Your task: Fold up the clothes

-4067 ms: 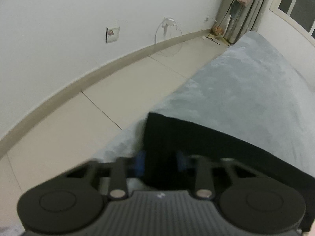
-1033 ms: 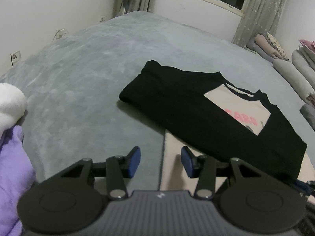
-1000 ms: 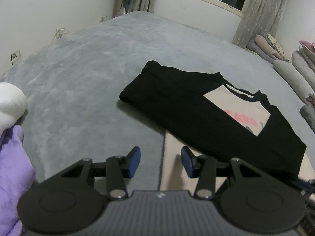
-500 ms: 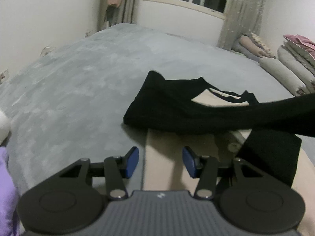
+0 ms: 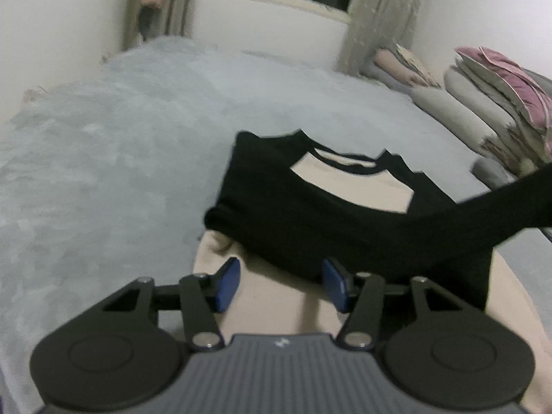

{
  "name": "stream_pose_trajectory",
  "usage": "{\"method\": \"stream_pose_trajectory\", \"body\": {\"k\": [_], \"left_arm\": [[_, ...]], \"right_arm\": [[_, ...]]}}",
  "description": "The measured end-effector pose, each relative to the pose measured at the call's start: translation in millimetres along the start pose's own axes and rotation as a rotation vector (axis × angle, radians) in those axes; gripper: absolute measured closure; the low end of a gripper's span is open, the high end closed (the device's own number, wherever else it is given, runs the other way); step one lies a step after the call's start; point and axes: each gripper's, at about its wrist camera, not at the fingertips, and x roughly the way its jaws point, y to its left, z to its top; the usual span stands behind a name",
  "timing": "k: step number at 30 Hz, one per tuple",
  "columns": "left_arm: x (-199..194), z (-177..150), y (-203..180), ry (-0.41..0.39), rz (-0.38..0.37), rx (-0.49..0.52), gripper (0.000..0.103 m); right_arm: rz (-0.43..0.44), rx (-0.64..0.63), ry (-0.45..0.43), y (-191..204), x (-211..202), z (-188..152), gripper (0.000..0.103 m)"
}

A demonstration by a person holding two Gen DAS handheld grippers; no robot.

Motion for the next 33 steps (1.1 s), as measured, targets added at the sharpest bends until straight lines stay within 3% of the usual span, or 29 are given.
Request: {"method": "stream_pose_trajectory", "body": {"k": [5, 12, 17, 21, 27, 31, 32, 33], "left_arm": [[11.7, 14.3, 16.0, 0.017, -0.031, -0.062, 0.047], [28.7, 21.4, 43.9, -0.024, -0.114, -0.321, 0.047], [36.9, 18.1, 53.5, -0.047, -0.129, -0.436, 0.035], [39.6, 18.2, 53.1, -0.066, -0.119, -0.462, 0.033], [42.9, 16.9, 48.1, -0.09, -0.085, -0.455, 0.045], [42.1, 16.2, 49.9, -0.1, -0.089, -0.47, 0.045], [42.0, 15.8, 49.2, -0.101, -0.081, -0.463, 0.047], [42.3, 15.2, 48.4, -0.099, -0.064, -0.454, 0.055]], "right_arm": [[-0.018, 0.015, 0.015, -8.1, 2.6, 1.1, 0.098], [-0.042, 0.038, 0.059, -18.8, 9.9, 0.9, 0.098], [-0.046, 0.069, 0.07, -27.4, 5.5, -2.4, 0.098], [-0.023, 0.069, 0.1, -31.4, -0.6, -2.9, 0.098], [0.078, 0.104, 0.291, -61.7, 2.4, -12.0, 0.098], [0.01, 0.156, 0.248, -84.4, -3.1, -9.5, 0.098], [-0.009, 0.165, 0.227, -88.0, -5.9, -7.7, 0.098], [-0.017, 0.165, 0.214, -88.8, -8.1, -5.6, 0.098]]}}
